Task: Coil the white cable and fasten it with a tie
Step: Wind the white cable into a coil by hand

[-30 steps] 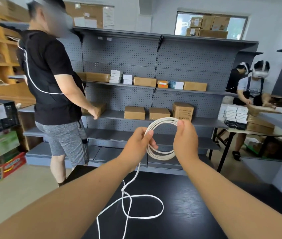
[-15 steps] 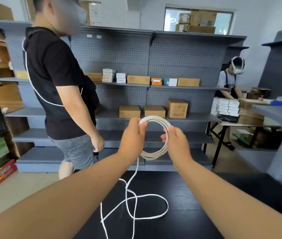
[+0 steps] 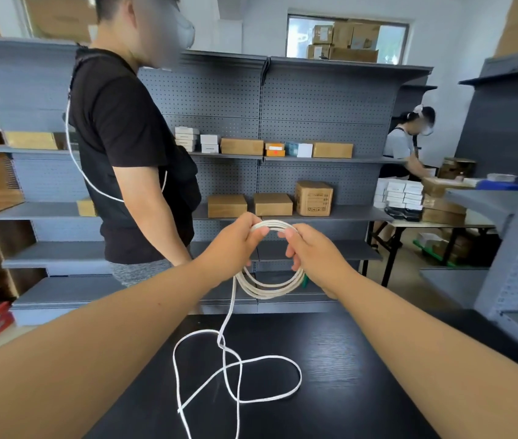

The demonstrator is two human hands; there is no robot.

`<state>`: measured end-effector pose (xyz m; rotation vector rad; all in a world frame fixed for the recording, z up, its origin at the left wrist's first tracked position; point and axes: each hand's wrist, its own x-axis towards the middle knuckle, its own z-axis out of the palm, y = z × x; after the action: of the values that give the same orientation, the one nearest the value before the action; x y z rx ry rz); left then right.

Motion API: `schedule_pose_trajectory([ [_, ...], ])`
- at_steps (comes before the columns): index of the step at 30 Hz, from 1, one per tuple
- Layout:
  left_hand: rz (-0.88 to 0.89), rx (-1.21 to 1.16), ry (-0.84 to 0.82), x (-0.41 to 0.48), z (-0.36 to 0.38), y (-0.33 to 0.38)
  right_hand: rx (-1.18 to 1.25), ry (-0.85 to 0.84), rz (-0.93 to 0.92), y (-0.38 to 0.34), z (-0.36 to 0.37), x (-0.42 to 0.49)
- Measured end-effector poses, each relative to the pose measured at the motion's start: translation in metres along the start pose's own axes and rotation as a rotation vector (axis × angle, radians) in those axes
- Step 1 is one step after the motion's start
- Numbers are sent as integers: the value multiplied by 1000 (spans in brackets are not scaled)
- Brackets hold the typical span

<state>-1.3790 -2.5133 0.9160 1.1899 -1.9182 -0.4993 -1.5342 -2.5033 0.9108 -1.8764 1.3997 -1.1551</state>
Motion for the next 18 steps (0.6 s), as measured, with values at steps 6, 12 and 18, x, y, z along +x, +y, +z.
schedule_pose_trajectory([
  [6, -106, -343, -65, -6, 9, -1, -164, 125, -121, 4, -9, -5],
  [12, -268, -735, -158, -14, 16, 5, -63, 303, -162, 12, -19, -8],
  [18, -185, -660, -75, -14, 33, 12, 212, 479, -125, 22, -18, -13],
])
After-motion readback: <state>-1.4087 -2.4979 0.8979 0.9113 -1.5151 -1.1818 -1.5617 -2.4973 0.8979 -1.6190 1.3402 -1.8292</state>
